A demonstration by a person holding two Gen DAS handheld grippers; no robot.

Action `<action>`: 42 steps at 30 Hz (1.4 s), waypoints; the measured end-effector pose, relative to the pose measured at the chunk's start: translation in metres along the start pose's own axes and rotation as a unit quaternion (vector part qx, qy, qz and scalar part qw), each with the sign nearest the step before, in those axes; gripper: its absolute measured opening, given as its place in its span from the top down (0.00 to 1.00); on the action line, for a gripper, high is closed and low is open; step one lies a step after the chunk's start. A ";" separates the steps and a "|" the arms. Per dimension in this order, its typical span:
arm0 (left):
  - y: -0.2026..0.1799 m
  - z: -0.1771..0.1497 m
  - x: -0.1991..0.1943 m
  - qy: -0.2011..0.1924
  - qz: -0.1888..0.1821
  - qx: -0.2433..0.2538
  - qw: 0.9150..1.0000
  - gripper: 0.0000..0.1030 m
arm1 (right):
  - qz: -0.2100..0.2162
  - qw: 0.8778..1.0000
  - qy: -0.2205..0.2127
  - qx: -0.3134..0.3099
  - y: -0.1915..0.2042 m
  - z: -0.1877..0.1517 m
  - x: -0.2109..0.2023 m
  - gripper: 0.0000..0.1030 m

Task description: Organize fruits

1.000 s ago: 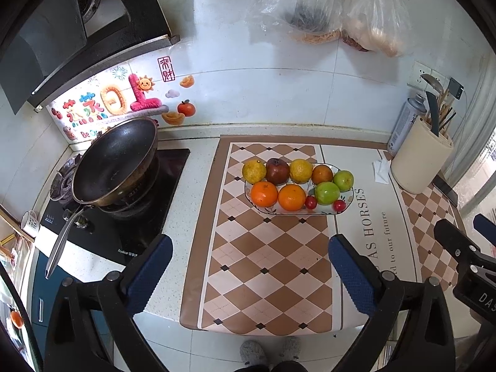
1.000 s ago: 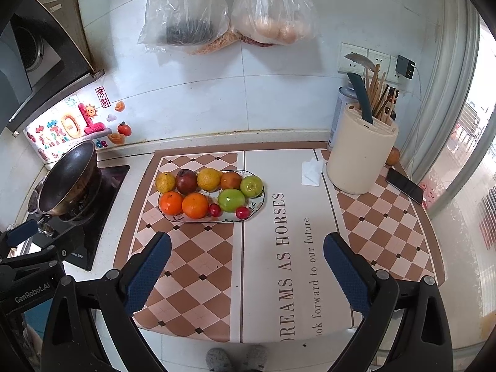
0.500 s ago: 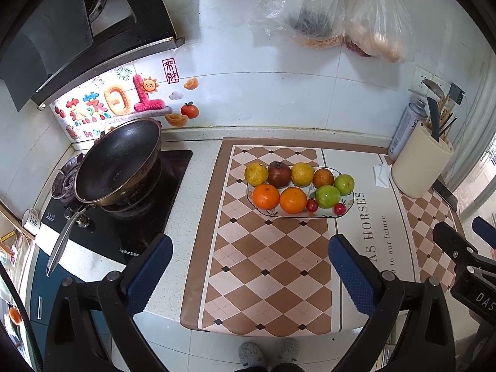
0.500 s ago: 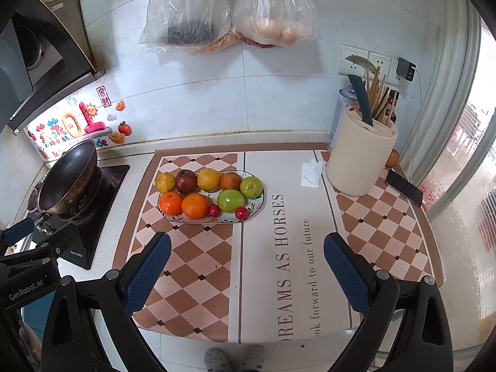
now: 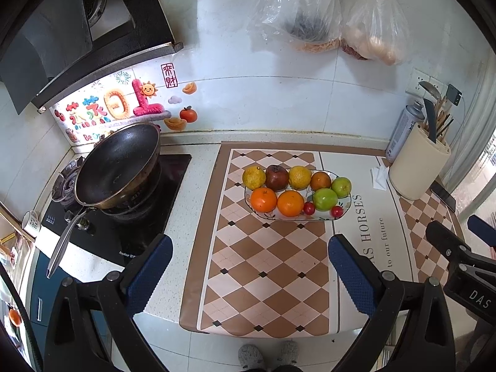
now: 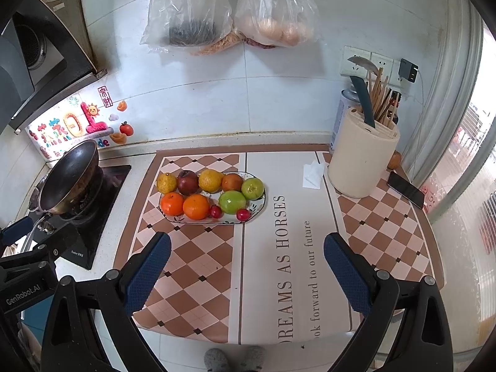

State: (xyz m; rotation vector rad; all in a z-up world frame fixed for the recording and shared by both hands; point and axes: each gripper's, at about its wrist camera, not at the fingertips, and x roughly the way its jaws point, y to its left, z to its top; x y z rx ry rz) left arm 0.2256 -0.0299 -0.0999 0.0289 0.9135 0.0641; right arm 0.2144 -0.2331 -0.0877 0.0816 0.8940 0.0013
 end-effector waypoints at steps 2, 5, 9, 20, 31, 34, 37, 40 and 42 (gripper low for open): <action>-0.001 0.001 0.000 -0.001 0.000 0.000 1.000 0.00 | -0.001 1.000 -0.001 -0.002 0.001 0.000 0.000 0.02; -0.002 0.001 0.000 -0.004 0.001 0.001 1.000 0.00 | 0.000 1.000 -0.001 -0.001 0.001 0.000 0.001 0.02; -0.003 0.001 -0.001 -0.003 0.000 0.000 1.000 0.00 | 0.000 1.000 0.000 -0.002 0.000 0.000 0.001 0.02; -0.007 0.001 -0.001 -0.002 -0.003 0.002 1.000 0.00 | 0.000 1.000 0.000 -0.004 0.001 0.001 0.000 0.02; -0.008 -0.001 -0.002 -0.001 -0.003 0.002 1.000 0.00 | 0.001 1.000 0.001 -0.004 0.000 0.000 -0.001 0.02; -0.009 -0.001 -0.003 0.000 -0.003 0.002 1.000 0.00 | 0.002 1.000 0.001 -0.004 0.000 0.000 -0.001 0.02; -0.010 -0.001 -0.003 -0.001 -0.003 0.002 1.000 0.00 | 0.002 1.000 0.001 -0.004 0.000 0.000 -0.001 0.02; -0.010 -0.003 -0.005 -0.004 -0.004 0.000 1.000 0.00 | 0.002 1.000 0.000 -0.005 -0.001 0.001 -0.001 0.02; -0.011 -0.005 -0.008 -0.008 -0.004 0.001 1.000 0.00 | 0.003 1.000 -0.001 -0.004 0.000 0.000 -0.002 0.02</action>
